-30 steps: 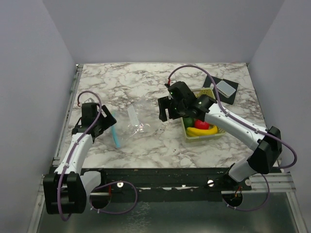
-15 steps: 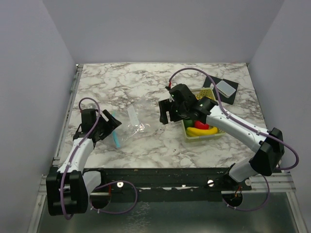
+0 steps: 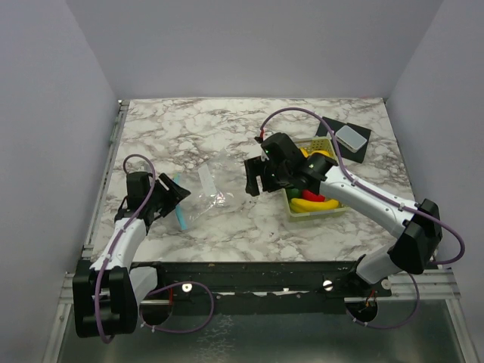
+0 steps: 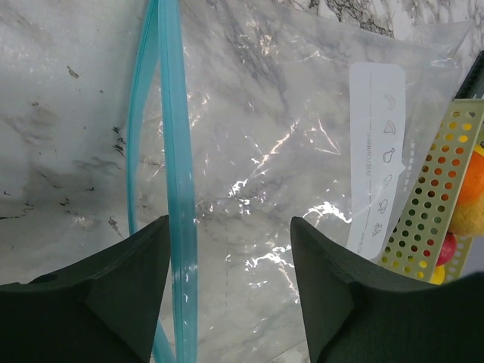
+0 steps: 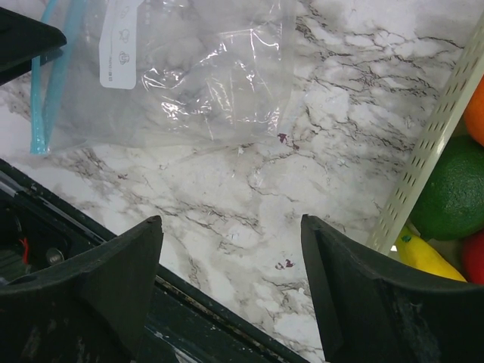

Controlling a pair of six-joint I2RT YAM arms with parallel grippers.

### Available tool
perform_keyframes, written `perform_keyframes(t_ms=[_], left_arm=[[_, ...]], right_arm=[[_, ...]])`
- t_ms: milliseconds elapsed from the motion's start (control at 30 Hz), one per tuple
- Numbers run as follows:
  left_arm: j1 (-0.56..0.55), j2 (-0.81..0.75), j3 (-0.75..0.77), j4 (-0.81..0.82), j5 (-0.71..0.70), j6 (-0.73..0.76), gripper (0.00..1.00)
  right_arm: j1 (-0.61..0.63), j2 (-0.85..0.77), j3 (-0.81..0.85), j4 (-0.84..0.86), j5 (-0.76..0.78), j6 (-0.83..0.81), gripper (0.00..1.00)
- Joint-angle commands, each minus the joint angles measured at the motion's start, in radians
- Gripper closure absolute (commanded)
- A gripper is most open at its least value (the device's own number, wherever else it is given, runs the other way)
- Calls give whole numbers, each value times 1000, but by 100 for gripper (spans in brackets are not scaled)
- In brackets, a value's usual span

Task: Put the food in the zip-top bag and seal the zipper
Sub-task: Pick up the zipper food storage bag at the center of the board.

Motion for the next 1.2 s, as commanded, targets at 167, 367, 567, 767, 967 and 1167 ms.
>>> perform_keyframes(t_ms=[167, 367, 567, 767, 967, 1167], left_arm=[[7, -21, -25, 61, 58, -28, 60], [7, -30, -4, 60, 74, -24, 88], [7, -65, 33, 53, 100, -39, 100], [6, -89, 71, 36, 132, -52, 100], [4, -104, 85, 35, 150, -79, 100], [-4, -111, 101, 35, 153, -110, 100]], right_arm=[[27, -11, 12, 2, -18, 13, 21], [54, -13, 29, 5, -31, 12, 23], [110, 4, 68, 4, -13, 4, 24], [170, 51, 130, -12, 23, -9, 24], [237, 108, 193, -21, 101, -16, 24], [284, 176, 258, -19, 174, 5, 24]])
